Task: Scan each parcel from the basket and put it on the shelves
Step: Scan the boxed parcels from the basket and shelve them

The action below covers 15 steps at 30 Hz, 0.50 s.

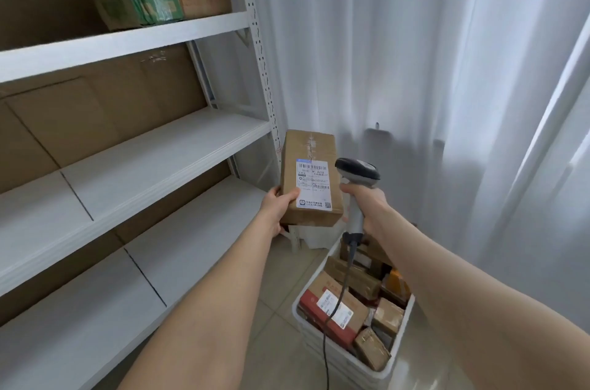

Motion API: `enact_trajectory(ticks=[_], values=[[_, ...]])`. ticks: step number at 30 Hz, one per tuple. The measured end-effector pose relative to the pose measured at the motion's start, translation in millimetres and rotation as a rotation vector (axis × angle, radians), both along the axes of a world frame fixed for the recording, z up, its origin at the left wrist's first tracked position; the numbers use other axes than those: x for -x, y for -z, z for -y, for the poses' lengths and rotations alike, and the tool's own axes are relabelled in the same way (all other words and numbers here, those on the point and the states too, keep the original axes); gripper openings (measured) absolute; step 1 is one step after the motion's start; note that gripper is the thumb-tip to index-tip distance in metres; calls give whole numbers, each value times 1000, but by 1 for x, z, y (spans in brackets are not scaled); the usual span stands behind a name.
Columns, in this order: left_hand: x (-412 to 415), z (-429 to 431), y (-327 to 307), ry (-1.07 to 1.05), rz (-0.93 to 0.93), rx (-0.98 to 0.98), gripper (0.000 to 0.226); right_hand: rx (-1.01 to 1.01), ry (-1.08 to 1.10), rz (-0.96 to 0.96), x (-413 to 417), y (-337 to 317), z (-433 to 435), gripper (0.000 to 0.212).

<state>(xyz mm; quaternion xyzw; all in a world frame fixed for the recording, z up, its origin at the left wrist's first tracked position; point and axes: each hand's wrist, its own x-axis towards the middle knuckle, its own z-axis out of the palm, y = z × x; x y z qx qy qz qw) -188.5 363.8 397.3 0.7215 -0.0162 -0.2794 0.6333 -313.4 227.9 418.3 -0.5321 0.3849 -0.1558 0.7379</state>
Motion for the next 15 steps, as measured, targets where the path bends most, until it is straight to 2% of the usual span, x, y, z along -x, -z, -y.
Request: enact_trajectory(ticks=[4, 8, 10, 15], values=[[-11, -29, -11, -103, 6, -36, 61, -51, -114, -5, -25, -6, -27, 46], [-24, -57, -21, -192, -37, 15, 46, -122, -195, 53, -48, -13, -56, 47], [-34, -72, -23, -223, -58, 33, 47, -162, -214, 72, -61, -18, -68, 50], [-66, -110, -27, -213, -84, 66, 45, -171, -236, 75, -100, -23, -98, 51]])
